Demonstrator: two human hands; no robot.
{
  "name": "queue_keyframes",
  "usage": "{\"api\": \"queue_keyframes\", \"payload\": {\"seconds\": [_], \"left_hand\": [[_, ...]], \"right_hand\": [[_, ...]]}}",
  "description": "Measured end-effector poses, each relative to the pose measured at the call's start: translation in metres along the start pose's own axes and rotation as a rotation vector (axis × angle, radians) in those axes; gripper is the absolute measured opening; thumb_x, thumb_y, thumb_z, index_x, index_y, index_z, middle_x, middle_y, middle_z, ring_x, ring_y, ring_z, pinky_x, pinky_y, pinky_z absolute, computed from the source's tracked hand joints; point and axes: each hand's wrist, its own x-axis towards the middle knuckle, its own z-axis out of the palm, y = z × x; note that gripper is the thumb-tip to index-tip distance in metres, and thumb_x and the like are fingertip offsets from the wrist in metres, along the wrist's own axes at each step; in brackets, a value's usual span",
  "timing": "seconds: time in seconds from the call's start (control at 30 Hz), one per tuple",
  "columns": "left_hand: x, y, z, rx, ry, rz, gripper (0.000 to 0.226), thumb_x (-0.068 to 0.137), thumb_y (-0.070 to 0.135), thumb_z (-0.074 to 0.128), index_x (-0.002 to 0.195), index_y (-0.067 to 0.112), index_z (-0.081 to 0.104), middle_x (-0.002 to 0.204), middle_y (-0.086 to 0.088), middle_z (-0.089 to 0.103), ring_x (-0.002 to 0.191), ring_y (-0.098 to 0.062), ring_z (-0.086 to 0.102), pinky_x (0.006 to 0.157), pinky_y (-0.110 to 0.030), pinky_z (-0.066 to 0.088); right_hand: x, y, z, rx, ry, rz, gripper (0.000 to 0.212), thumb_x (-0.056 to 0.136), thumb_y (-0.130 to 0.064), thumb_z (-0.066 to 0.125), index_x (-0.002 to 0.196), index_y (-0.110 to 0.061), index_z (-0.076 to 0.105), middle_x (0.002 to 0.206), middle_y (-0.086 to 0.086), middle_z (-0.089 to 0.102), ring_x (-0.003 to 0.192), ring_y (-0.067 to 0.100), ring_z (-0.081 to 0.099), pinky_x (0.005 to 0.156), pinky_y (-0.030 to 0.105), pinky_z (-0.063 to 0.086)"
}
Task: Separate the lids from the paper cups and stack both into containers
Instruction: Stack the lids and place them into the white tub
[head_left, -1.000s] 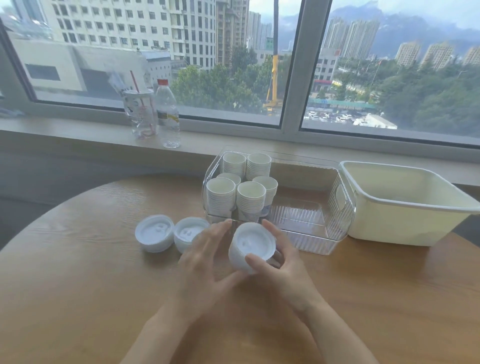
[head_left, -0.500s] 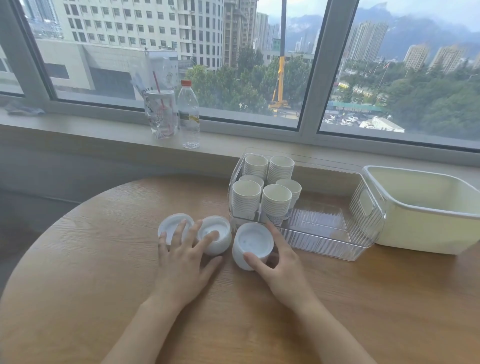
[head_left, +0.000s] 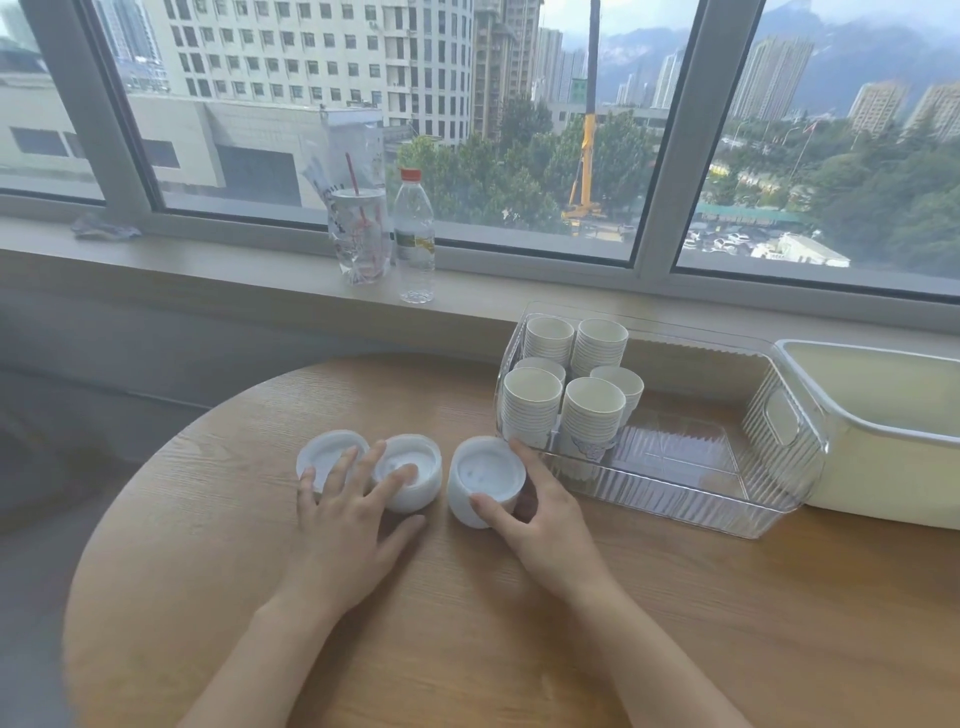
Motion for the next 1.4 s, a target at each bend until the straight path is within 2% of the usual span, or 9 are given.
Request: {"api": "queue_keyframes", "payload": {"seconds": [0.17,0.27,0.4,0.63,0.77,0.93,1.13,1.23,1.4], "left_hand": [[-0.001,0.017,-0.013,0.009,0.088,0.041,0.063,0.088,0.068,0.047,0.142,0.038,0.056,0.161,0.001,0.048,0.149,-0.032,0.044,0.117,-0.064,0.025],[0.004,0.041,-0.027,-0.042,0.188,0.11,0.061,0.085,0.046,0.058,0.145,0.035,0.054,0.159,0.0,0.049,0.15,-0.029,0.042,0.116,-0.062,0.029],[0.01,0.091,-0.036,-0.099,0.228,0.206,0.074,0.074,0.02,0.064,0.146,0.031,0.055,0.158,0.002,0.049,0.15,-0.026,0.041,0.12,-0.057,0.026],[0.025,0.196,-0.02,-0.186,0.097,0.351,0.071,0.082,0.035,0.065,0.151,0.037,0.049,0.161,0.005,0.045,0.153,-0.022,0.037,0.123,-0.05,0.019],[0.037,0.254,-0.003,-0.216,0.066,0.43,0.071,0.083,0.04,0.062,0.152,0.037,0.047,0.159,0.0,0.049,0.151,-0.024,0.039,0.121,-0.048,0.022],[0.051,0.321,0.015,-0.299,0.029,0.507,0.079,0.086,0.039,0.064,0.16,0.039,0.036,0.163,0.0,0.044,0.153,-0.023,0.037,0.121,-0.04,0.02],[0.068,0.36,0.044,-0.301,-0.006,0.521,0.071,0.099,0.039,0.054,0.163,0.04,0.024,0.167,0.006,0.036,0.156,-0.021,0.031,0.122,-0.042,0.024],[0.076,0.364,0.053,-0.303,-0.05,0.503,0.073,0.103,0.042,0.048,0.165,0.042,0.011,0.171,0.012,0.027,0.159,-0.02,0.024,0.125,-0.046,0.026],[0.09,0.372,0.047,-0.311,-0.094,0.49,0.069,0.104,0.053,0.033,0.165,0.044,0.003,0.173,0.017,0.015,0.162,-0.016,0.011,0.127,-0.046,0.022]], "right_hand": [[-0.008,-0.004,-0.009,-0.006,-0.021,-0.018,0.081,0.086,-0.053,0.08,0.156,-0.041,0.041,0.151,-0.027,0.049,0.137,-0.013,0.042,0.116,0.013,0.034],[-0.016,-0.005,-0.029,-0.023,0.002,-0.035,0.078,0.083,-0.065,0.075,0.151,-0.045,0.043,0.148,-0.026,0.053,0.136,-0.008,0.046,0.119,0.027,0.038],[-0.03,-0.006,-0.074,-0.067,0.084,-0.048,0.084,0.085,-0.066,0.074,0.157,-0.042,0.038,0.152,-0.024,0.048,0.138,-0.006,0.044,0.12,0.031,0.039],[-0.058,0.01,-0.164,-0.137,0.188,-0.025,0.078,0.085,-0.057,0.079,0.153,-0.041,0.044,0.148,-0.024,0.05,0.136,-0.005,0.047,0.117,0.032,0.043],[-0.068,0.026,-0.22,-0.245,0.274,-0.023,0.075,0.086,-0.044,0.083,0.151,-0.034,0.048,0.123,-0.032,0.054,0.12,0.001,0.054,0.117,0.026,0.039],[-0.065,0.051,-0.289,-0.512,0.469,-0.053,0.063,0.092,-0.028,0.077,0.15,-0.03,0.052,0.154,-0.007,0.05,0.143,0.014,0.04,0.118,0.026,0.027],[-0.051,0.076,-0.35,-0.696,0.408,0.038,0.058,0.101,-0.022,0.065,0.155,-0.029,0.047,0.163,-0.002,0.043,0.156,0.018,0.028,0.122,0.034,0.022],[-0.047,0.082,-0.36,-0.719,0.422,0.008,0.048,0.101,-0.018,0.064,0.147,-0.029,0.057,0.153,-0.004,0.054,0.149,0.019,0.04,0.116,0.034,0.028],[-0.047,0.09,-0.367,-0.703,0.52,-0.073,0.035,0.095,-0.016,0.072,0.129,-0.025,0.071,0.123,-0.006,0.068,0.118,0.021,0.058,0.105,0.031,0.037]]}}
